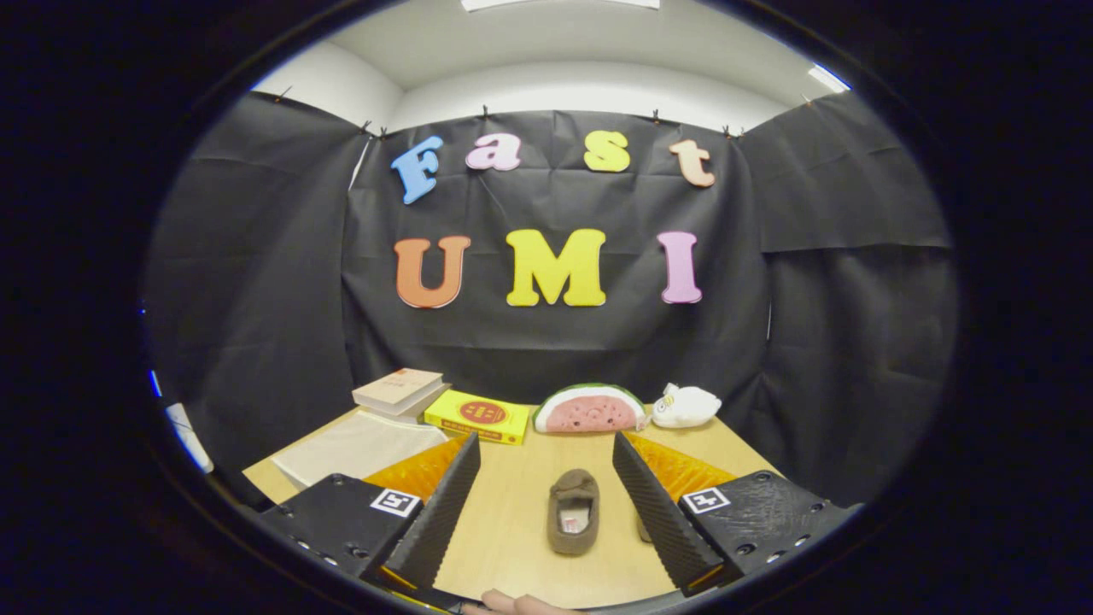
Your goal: Open the storage box then place both shoes into the box .Put the left shoe in first, then the right shoe, with the right side of both shoes facing outward in a uniform manner.
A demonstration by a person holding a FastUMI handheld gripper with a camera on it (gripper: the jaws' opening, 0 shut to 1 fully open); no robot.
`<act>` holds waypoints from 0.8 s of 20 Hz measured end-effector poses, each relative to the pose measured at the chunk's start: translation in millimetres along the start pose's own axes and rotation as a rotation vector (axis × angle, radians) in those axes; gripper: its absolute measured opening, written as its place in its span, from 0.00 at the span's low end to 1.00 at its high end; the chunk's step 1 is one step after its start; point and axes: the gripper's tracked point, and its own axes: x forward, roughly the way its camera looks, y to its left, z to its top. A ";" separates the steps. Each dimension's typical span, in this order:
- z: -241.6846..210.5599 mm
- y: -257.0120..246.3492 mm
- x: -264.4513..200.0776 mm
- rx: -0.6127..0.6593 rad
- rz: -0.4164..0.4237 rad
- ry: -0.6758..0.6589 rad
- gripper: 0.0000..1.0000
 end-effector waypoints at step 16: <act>-91.0 127.3 156.6 0.275 0.374 0.404 0.96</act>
